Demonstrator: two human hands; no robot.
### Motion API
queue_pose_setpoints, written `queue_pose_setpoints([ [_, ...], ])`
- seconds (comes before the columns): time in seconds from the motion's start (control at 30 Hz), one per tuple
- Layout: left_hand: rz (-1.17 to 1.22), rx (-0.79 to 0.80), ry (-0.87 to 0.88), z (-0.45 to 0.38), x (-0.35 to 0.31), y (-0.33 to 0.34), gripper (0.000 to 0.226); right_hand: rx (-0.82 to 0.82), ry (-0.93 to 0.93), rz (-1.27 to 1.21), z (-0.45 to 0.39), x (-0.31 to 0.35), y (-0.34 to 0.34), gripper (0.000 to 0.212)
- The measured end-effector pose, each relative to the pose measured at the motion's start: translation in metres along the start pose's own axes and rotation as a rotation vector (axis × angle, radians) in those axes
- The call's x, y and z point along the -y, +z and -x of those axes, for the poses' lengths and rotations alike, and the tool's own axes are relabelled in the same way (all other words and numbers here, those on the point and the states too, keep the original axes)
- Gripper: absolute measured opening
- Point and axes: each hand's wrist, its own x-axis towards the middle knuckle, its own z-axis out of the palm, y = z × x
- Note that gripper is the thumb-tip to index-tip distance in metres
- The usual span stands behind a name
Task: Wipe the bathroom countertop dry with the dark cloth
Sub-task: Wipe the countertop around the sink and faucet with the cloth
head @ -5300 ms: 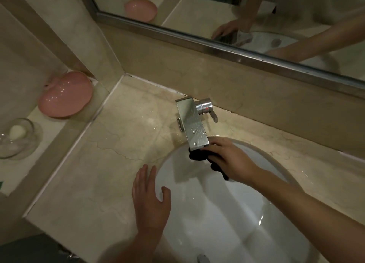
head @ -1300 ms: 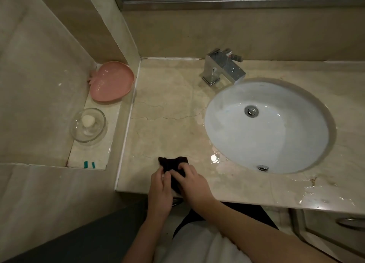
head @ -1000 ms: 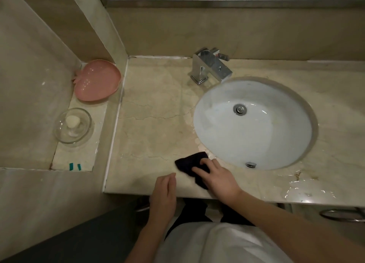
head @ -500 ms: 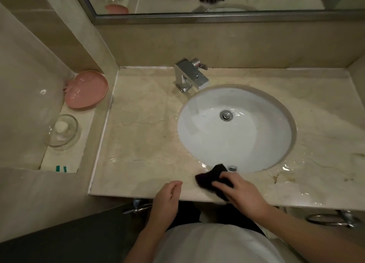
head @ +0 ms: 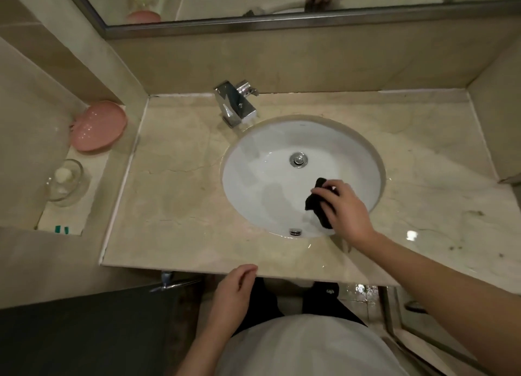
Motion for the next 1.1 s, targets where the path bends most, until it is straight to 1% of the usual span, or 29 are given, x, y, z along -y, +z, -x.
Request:
queue_pose_setpoints([
  [0.1,0.005,-0.003,-0.001,0.002,-0.01,0.014,0.021,-0.239,0.151,-0.078,0.023,-0.027,-0.047,0.033],
  [0.2,0.033,0.023,0.021,-0.004,-0.025,0.033,0.021,-0.332,0.305,-0.056,0.06,-0.066,-0.085,0.033],
  [0.43,0.003,0.127,0.111,-0.028,-0.054,0.077,0.021,-0.332,0.646,0.127,0.139,-0.158,-0.133,0.034],
  [0.5,-0.017,0.119,0.111,-0.034,-0.056,0.081,0.022,-0.295,0.752,0.18,0.155,-0.175,-0.136,0.035],
  [0.57,0.017,0.102,0.084,-0.04,-0.057,0.083,0.022,-0.247,0.817,0.209,0.165,-0.181,-0.129,0.037],
  [0.67,0.029,0.107,0.043,-0.048,-0.062,0.085,0.024,-0.24,0.83,0.199,0.166,-0.165,-0.104,0.038],
  [0.77,-0.01,0.115,0.04,-0.048,-0.064,0.088,0.021,-0.228,0.801,0.141,0.152,-0.129,-0.073,0.038],
  [0.9,-0.015,0.128,0.039,-0.043,-0.067,0.088,0.019,-0.157,0.666,0.063,0.116,-0.072,-0.028,0.038],
  [1.0,0.014,0.14,0.017,-0.038,-0.069,0.085,0.022,-0.074,0.543,0.036,0.086,-0.024,0.007,0.036],
  [1.1,-0.007,0.217,0.018,-0.031,-0.069,0.082,0.027,0.018,0.477,-0.025,0.056,0.019,0.033,0.033],
])
